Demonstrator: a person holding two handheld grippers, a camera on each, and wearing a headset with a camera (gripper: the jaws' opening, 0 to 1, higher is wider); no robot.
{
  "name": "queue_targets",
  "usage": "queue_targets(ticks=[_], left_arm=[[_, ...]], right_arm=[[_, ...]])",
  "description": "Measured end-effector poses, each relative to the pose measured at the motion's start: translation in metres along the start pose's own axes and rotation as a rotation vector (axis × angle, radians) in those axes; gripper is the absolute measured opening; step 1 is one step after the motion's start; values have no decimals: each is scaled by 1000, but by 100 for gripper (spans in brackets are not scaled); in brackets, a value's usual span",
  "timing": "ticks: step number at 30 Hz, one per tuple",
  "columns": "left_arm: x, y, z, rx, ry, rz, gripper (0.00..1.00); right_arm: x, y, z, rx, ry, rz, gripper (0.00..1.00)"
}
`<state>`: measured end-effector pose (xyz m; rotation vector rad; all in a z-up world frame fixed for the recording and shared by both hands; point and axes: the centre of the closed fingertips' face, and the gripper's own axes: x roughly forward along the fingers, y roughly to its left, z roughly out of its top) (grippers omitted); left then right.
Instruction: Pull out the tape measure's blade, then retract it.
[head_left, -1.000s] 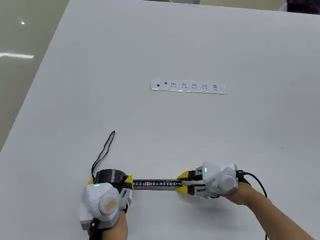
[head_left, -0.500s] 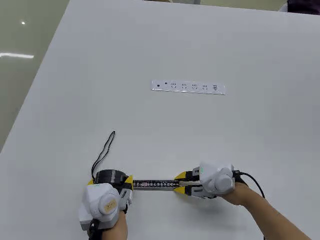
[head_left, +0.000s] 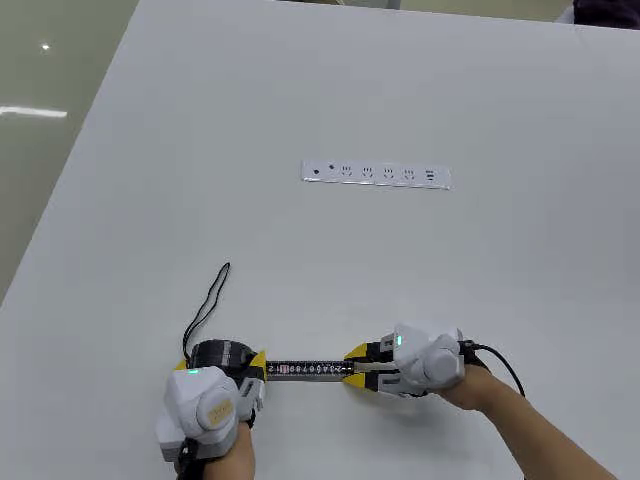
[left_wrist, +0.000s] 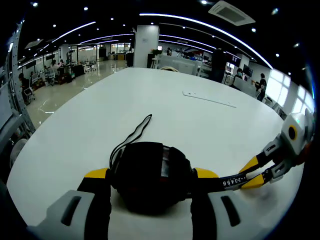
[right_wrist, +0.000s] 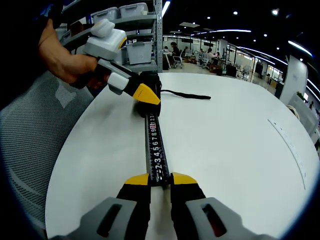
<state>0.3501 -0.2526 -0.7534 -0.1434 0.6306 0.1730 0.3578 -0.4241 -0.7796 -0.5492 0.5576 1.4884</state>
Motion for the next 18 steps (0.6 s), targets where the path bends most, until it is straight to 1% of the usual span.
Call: queue_targets(ticks=[9, 18], left_arm=[[0, 0, 0, -10, 9, -7, 61], [0, 1, 0, -14, 7, -13, 61]], right_arm=[[4, 1, 4, 0, -2, 4, 13], [10, 2, 8, -2, -8, 10, 13]])
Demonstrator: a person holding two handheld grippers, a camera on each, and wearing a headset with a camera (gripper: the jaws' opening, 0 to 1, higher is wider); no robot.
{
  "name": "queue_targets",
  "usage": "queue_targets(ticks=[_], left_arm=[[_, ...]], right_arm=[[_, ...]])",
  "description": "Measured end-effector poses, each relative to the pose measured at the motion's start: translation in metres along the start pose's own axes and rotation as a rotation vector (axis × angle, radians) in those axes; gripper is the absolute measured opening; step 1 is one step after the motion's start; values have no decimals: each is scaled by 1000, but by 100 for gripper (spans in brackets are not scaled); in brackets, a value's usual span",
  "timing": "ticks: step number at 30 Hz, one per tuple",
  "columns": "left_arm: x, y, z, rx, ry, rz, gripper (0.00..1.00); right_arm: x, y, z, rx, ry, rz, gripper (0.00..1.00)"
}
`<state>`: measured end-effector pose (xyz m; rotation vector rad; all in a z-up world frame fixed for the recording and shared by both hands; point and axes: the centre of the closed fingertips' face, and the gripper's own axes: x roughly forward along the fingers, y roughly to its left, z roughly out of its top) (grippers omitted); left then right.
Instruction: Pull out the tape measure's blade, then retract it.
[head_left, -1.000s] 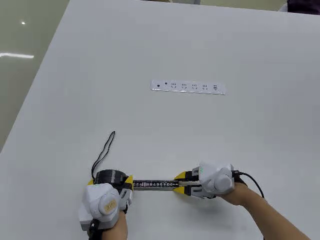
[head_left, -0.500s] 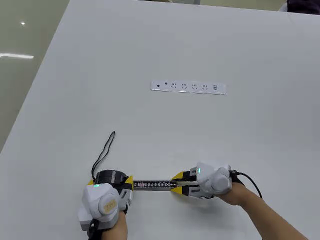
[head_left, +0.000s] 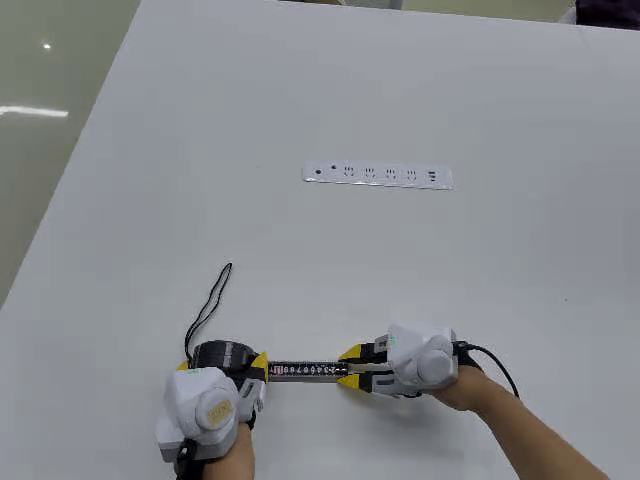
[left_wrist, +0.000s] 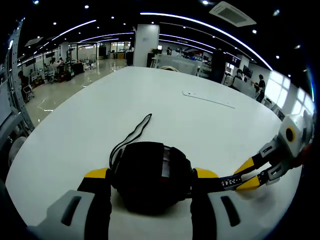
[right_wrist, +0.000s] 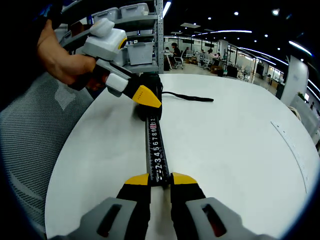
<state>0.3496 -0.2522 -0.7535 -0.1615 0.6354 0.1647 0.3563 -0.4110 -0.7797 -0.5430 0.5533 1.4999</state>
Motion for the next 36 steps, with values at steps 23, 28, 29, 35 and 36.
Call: queue_targets(ticks=[23, 28, 29, 35, 36], left_arm=[[0, 1, 0, -19, 3, -12, 61], [0, 1, 0, -27, 8, -15, 61], [0, 1, 0, -28, 8, -15, 61], [0, 1, -1, -42, 15, -24, 61], [0, 1, -1, -42, 15, -24, 61]], right_arm=[[12, 1, 12, -6, -8, 8, 13], [14, 1, 15, -8, -10, 7, 13], [14, 1, 15, -8, -11, 7, 13], [18, 2, 18, -8, -16, 8, 13], [19, 2, 19, -8, -16, 7, 13]])
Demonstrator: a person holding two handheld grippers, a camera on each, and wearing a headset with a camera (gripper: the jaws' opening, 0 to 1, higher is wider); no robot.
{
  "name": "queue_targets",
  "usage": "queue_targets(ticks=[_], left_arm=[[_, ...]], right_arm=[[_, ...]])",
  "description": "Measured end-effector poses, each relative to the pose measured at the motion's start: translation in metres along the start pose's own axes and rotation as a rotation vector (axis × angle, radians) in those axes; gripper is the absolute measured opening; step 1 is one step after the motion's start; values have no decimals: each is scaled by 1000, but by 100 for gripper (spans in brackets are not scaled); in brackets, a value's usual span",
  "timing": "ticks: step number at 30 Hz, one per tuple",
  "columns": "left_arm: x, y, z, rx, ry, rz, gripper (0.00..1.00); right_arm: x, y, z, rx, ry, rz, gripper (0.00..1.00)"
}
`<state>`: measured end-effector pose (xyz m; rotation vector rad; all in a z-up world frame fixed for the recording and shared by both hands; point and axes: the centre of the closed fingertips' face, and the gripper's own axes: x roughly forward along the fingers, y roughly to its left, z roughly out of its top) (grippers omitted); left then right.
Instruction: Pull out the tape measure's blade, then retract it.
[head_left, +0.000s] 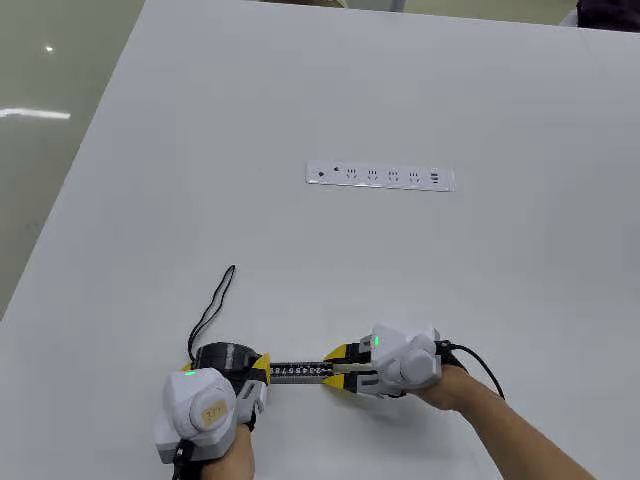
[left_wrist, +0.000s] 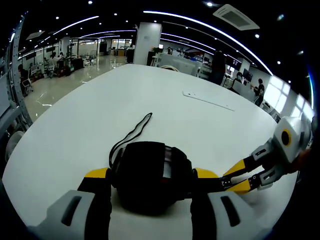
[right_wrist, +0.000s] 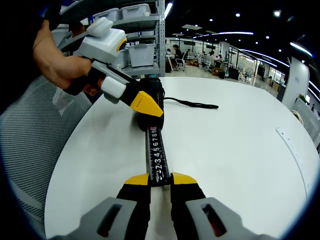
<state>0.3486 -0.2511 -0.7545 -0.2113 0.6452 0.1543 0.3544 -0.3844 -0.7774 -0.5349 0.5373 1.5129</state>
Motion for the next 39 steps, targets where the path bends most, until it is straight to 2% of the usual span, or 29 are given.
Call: queue_targets(ticks=[13, 39], left_arm=[[0, 0, 0, -8, 6, -8, 61], [0, 1, 1, -43, 13, -34, 61]], right_arm=[[5, 1, 4, 2, -5, 0, 13], [26, 6, 25, -4, -29, 16, 13]])
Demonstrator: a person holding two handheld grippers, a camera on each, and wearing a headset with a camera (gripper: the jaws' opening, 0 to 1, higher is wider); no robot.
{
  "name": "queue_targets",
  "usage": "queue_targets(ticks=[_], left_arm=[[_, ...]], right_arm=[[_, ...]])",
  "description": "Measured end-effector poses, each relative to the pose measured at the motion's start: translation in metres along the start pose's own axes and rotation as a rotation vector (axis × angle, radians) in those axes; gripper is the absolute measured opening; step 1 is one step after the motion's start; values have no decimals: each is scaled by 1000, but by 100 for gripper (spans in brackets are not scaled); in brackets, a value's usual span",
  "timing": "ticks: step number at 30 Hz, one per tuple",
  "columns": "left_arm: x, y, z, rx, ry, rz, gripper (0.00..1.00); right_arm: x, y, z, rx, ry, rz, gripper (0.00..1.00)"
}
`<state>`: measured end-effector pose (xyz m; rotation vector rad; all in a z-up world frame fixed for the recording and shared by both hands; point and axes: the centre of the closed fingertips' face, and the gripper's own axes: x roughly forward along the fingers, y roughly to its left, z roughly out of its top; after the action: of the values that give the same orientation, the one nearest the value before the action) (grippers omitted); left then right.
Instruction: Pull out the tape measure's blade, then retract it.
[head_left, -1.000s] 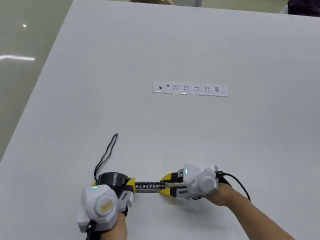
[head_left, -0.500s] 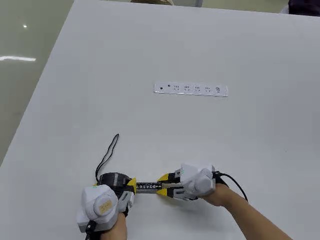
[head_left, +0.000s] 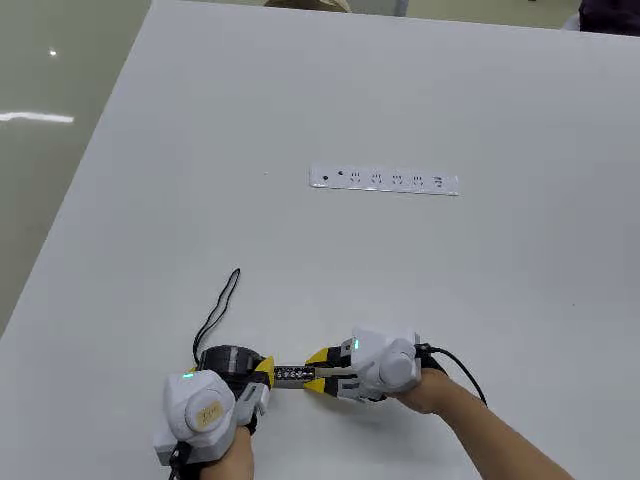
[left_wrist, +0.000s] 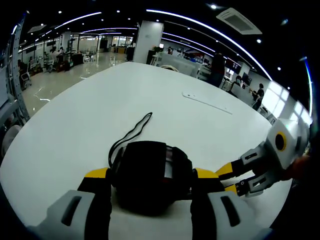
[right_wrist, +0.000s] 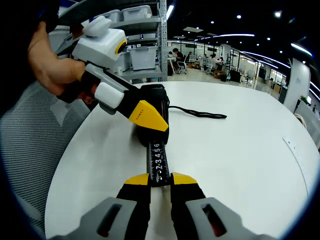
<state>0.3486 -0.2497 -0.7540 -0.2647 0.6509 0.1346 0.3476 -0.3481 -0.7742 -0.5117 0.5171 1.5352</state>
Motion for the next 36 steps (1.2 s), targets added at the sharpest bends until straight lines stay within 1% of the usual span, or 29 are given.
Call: queue_targets(ticks=[20, 36], left_arm=[[0, 0, 0, -9, 3, -11, 61], [-1, -1, 0, -17, 8, -15, 61]], right_arm=[[20, 2, 13, -17, -10, 15, 13], [31, 4, 22, -22, -23, 25, 13]])
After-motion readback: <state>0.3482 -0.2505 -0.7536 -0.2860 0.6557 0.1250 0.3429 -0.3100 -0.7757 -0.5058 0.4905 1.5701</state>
